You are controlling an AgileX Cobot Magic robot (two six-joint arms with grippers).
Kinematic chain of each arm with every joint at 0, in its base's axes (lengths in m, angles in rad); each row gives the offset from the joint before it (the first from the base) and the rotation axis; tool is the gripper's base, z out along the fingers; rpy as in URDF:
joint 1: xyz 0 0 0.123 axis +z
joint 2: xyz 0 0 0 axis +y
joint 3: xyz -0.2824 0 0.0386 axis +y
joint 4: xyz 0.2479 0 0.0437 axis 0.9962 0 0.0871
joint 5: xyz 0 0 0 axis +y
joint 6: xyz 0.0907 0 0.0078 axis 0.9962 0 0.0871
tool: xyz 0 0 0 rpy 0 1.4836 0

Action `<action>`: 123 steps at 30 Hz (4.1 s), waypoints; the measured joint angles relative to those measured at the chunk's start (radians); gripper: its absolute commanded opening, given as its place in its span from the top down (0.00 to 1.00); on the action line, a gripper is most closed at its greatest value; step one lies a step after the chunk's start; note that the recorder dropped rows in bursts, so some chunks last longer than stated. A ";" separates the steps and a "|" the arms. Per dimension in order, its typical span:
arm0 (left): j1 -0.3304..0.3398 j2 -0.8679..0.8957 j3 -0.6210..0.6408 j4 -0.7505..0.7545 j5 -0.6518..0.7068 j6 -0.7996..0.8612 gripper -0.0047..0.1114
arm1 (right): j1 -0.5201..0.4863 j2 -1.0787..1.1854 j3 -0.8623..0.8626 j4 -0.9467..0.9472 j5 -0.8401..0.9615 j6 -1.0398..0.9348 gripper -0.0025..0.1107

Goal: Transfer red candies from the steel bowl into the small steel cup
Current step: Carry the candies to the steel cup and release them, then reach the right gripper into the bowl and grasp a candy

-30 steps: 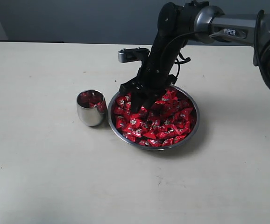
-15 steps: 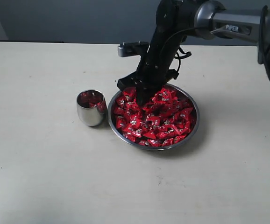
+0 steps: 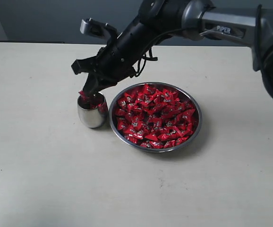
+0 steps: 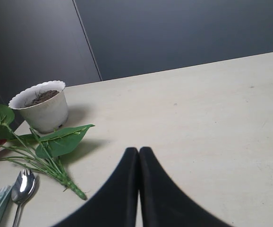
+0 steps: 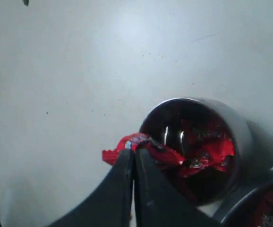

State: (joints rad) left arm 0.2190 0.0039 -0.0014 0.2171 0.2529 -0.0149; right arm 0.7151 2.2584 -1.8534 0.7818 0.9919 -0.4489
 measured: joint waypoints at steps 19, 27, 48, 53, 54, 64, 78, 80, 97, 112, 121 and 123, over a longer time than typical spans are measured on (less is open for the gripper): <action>0.000 0.000 0.000 0.000 0.000 0.000 0.96 | -0.058 -0.098 -0.001 -0.230 -0.028 0.040 0.71; 0.000 0.000 0.000 0.000 0.000 0.000 0.96 | -0.121 -0.111 0.024 -0.438 0.062 0.083 0.59; 0.000 0.000 0.000 0.000 0.000 0.000 0.96 | -0.122 0.011 0.042 -0.490 0.038 0.109 0.59; 0.000 0.000 0.000 0.000 0.000 0.000 0.96 | -0.122 0.026 0.042 -0.490 0.030 0.109 0.59; 0.000 0.000 0.000 0.000 0.000 0.000 0.96 | -0.122 0.030 0.042 -0.492 0.030 0.109 0.59; 0.000 0.000 0.000 0.000 0.000 0.000 0.96 | -0.122 0.041 0.042 -0.530 0.006 0.138 0.98; 0.000 0.000 0.000 0.000 0.000 0.000 0.96 | -0.122 0.041 0.042 -0.518 0.036 0.178 0.43; 0.000 0.000 0.000 0.000 0.000 0.000 0.96 | -0.122 0.041 0.042 -0.513 0.036 0.180 0.51; 0.000 0.000 0.000 0.000 0.000 0.000 0.96 | -0.122 0.039 0.042 -0.489 0.013 0.184 0.99; 0.000 0.000 0.000 0.000 0.000 0.000 0.96 | -0.122 0.009 0.042 -0.458 0.032 0.186 0.99; 0.000 0.000 0.000 0.000 0.000 0.000 0.96 | -0.122 0.009 0.042 -0.457 0.035 0.188 0.51; 0.000 0.000 0.000 0.000 0.000 0.000 0.96 | -0.122 0.009 0.042 -0.457 0.035 0.188 0.51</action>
State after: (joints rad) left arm 0.2190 0.0039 -0.0014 0.2171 0.2529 -0.0149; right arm 0.5926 2.2672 -1.8112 0.3248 1.0272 -0.2608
